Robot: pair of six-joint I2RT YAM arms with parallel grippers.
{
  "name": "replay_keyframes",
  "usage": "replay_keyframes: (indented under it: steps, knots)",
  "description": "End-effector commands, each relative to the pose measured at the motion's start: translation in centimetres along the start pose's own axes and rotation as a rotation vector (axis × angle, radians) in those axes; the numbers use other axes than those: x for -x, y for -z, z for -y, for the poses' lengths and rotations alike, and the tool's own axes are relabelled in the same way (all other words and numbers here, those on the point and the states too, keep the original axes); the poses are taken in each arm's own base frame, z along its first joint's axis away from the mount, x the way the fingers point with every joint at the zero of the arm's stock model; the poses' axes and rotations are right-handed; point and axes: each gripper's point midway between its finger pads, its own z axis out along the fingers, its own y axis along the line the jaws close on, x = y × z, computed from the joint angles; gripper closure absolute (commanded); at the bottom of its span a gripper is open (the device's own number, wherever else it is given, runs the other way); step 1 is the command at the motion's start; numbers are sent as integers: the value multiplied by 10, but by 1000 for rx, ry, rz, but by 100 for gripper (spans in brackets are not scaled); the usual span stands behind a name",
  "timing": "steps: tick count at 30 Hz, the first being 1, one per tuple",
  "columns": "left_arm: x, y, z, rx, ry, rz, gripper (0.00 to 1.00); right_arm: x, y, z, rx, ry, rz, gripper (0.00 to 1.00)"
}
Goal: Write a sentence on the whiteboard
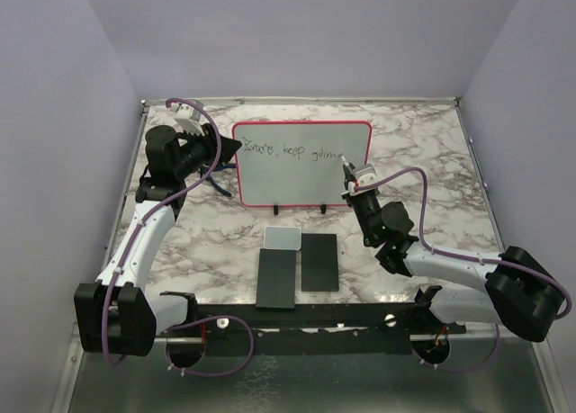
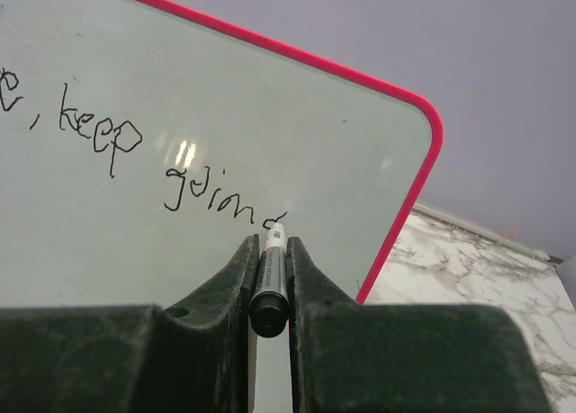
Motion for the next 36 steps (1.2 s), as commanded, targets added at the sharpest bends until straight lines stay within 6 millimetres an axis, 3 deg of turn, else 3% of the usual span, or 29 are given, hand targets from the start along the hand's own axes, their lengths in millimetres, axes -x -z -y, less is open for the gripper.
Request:
replay_keyframes:
  steps: [1, 23, 36]
  knots:
    - [1, 3, 4, -2, -23, 10, 73, 8, -3, 5, -17, -12, 19, 99]
    - [2, 4, 5, -2, -24, 12, 73, -24, 14, -4, 23, -46, -75, 99]
    - [3, 4, 6, -4, -25, 14, 73, -13, 5, -15, 69, -50, -39, 99]
